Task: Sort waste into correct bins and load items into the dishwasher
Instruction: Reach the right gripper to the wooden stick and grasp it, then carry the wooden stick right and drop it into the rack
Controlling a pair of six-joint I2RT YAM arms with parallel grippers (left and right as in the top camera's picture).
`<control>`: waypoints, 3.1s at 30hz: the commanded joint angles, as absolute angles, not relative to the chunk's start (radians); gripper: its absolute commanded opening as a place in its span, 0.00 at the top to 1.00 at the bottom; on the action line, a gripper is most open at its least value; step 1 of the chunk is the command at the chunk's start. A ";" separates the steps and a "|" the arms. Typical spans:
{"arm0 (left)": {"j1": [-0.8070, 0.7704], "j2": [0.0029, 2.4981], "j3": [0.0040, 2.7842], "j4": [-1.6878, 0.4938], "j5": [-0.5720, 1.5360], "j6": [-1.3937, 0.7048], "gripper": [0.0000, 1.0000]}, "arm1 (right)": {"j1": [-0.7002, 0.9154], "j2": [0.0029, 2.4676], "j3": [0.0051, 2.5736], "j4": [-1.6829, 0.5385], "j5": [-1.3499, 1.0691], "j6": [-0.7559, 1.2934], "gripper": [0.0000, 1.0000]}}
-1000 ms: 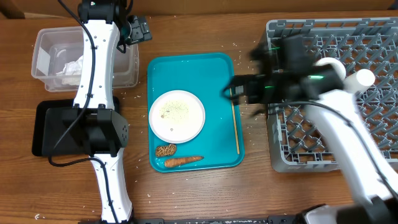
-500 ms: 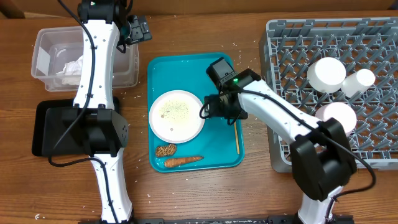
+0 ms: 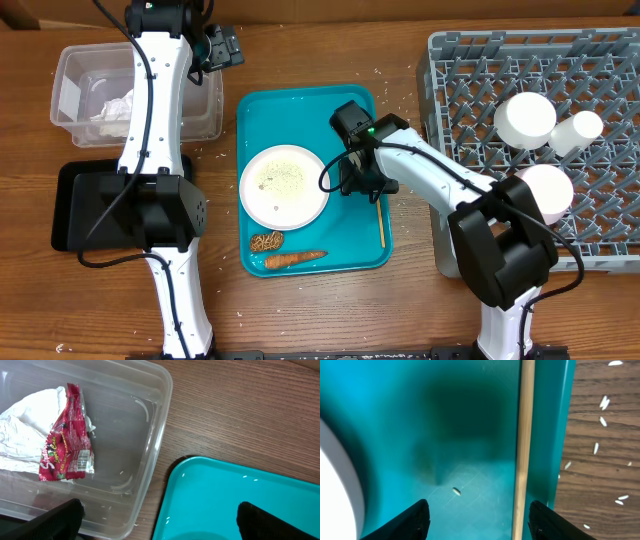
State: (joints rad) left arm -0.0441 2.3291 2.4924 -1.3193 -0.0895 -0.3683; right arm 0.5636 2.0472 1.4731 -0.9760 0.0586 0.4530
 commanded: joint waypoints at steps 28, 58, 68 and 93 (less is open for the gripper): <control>-0.047 2.330 2.489 -1.320 -0.085 -0.389 0.00 | 0.538 2.081 1.568 -1.053 0.025 0.445 0.96; -0.047 2.330 2.489 -1.320 -0.085 -0.389 0.00 | 0.060 2.075 2.016 -1.236 0.015 0.008 0.84; -0.047 2.330 2.489 -1.320 -0.085 -0.389 0.00 | 0.062 2.054 2.062 -1.325 0.004 0.109 0.41; -0.047 2.330 2.489 -1.320 -0.085 -0.389 0.00 | 0.455 2.091 1.818 -1.108 -0.263 0.403 0.00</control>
